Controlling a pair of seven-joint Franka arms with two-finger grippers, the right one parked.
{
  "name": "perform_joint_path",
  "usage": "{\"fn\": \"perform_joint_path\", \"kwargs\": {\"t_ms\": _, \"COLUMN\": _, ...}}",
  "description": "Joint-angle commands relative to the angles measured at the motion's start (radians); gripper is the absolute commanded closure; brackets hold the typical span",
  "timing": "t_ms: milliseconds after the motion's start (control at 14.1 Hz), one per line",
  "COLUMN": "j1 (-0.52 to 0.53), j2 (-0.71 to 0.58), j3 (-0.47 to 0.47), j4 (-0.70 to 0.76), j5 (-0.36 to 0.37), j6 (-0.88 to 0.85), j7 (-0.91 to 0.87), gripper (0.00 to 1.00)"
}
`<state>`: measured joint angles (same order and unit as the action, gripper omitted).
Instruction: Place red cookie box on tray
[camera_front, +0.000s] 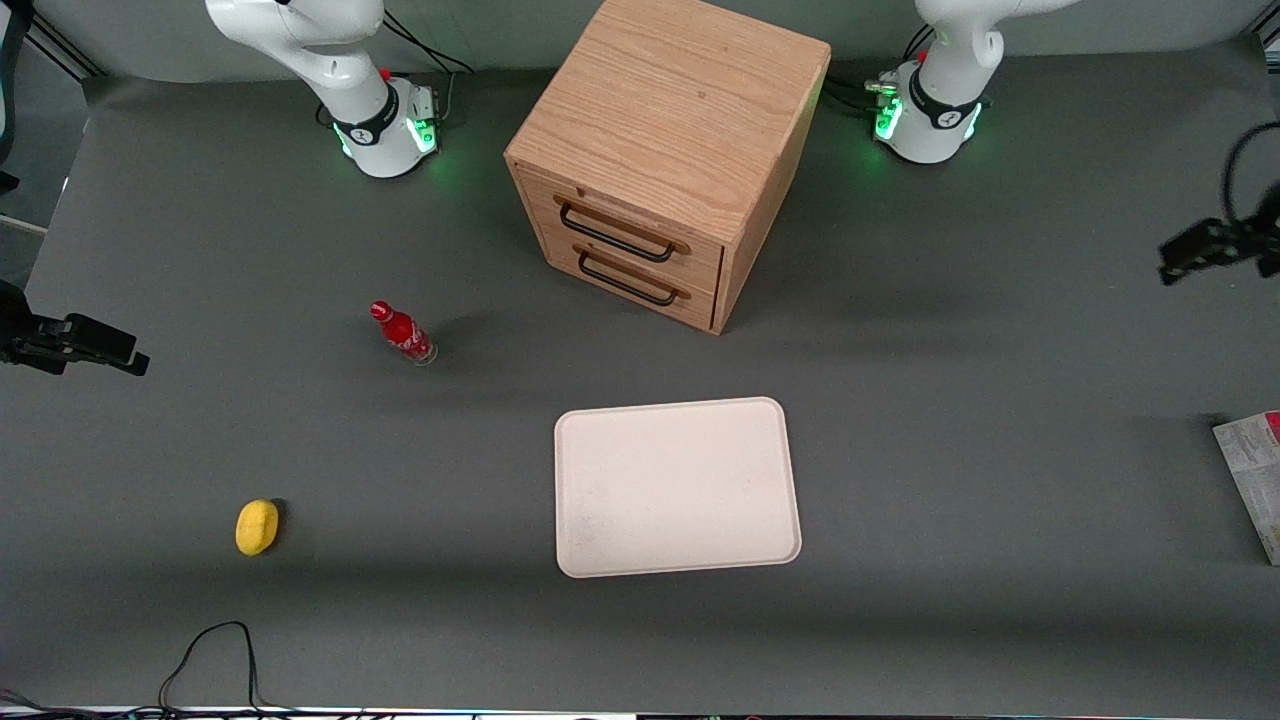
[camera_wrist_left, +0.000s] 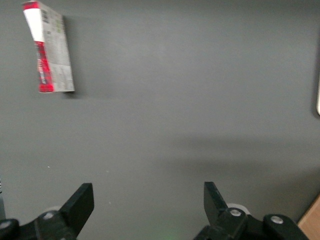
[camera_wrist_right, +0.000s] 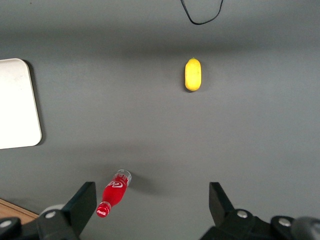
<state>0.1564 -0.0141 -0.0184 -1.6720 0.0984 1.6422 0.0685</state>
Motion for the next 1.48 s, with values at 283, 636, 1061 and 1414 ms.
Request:
{"fn": "perform_joint_path", "kwargs": {"t_ms": 283, "j1": 0.061, "j2": 0.52, "j3": 0.236, "j4": 0.55, "j5": -0.011, "j6": 0.007, "j7": 0.209, "gripper": 0.03}}
{"fn": "perform_joint_path", "kwargs": {"t_ms": 636, "j1": 0.094, "j2": 0.73, "j3": 0.36, "j4": 0.626, "j5": -0.202, "j6": 0.186, "j7": 0.278, "gripper": 0.03}}
{"fn": "perform_joint_path", "kwargs": {"t_ms": 1061, "j1": 0.14, "j2": 0.904, "j3": 0.364, "j4": 0.62, "j5": -0.337, "j6": 0.412, "j7": 0.321, "gripper": 0.03}}
{"fn": "perform_joint_path", "kwargs": {"t_ms": 1414, "j1": 0.153, "j2": 0.977, "j3": 0.362, "j4": 0.606, "j5": -0.387, "j6": 0.469, "j7": 0.321, "gripper": 0.21}}
